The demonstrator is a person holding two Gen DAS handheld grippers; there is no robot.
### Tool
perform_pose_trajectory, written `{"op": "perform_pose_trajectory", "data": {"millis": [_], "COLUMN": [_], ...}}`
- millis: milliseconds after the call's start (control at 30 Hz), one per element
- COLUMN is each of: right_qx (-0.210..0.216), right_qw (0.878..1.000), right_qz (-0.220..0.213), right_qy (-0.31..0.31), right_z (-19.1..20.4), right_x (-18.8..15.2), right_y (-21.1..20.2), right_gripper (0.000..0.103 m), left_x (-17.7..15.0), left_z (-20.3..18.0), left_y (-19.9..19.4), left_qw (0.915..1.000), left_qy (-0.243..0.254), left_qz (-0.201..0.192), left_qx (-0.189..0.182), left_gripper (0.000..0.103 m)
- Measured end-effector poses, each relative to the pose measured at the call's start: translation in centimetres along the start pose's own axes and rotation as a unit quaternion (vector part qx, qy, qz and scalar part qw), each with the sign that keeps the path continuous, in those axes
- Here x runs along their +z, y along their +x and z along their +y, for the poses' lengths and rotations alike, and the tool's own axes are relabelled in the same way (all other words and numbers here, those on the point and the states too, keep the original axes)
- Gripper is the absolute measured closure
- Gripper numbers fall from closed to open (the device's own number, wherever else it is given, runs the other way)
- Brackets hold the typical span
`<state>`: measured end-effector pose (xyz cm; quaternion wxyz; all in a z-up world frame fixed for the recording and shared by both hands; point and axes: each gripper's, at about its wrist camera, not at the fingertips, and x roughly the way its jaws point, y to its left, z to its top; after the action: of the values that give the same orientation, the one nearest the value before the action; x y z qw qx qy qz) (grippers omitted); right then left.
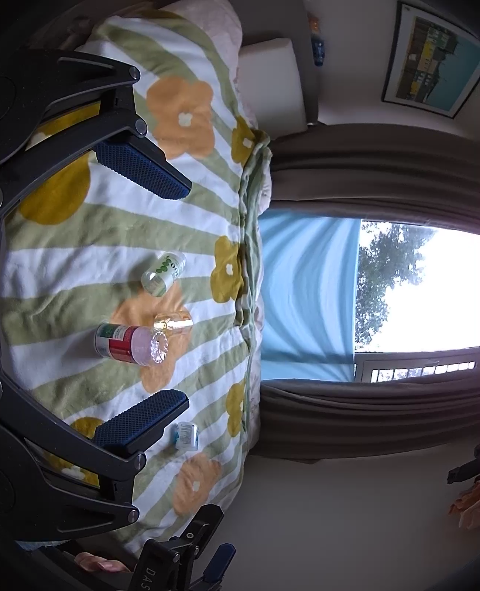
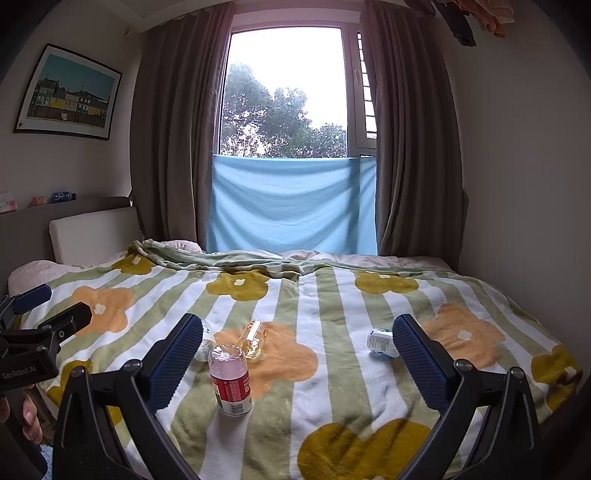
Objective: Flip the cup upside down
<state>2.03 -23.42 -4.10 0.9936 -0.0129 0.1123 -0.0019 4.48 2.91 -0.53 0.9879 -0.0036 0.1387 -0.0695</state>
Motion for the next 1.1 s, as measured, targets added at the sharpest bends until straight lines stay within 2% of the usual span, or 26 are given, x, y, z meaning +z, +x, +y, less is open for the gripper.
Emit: {"op": "perform_pose_trajectory", "data": {"millis": [1100], "right_qx": [0.005], "right_qw": [1.0], "right_qz": [0.007], "right_qy": [0.007], "right_z": [0.51], "right_x": [-0.4], "right_y": [0.0], "right_gripper": [0.0], "left_x": [-0.48], "left_z": [-0.37], "left_y": [0.22], "left_qw": [0.9999], "left_qy": [0.01], "left_qz": [0.005], "left_qx": [0.001], "left_gripper": [0.0]}}
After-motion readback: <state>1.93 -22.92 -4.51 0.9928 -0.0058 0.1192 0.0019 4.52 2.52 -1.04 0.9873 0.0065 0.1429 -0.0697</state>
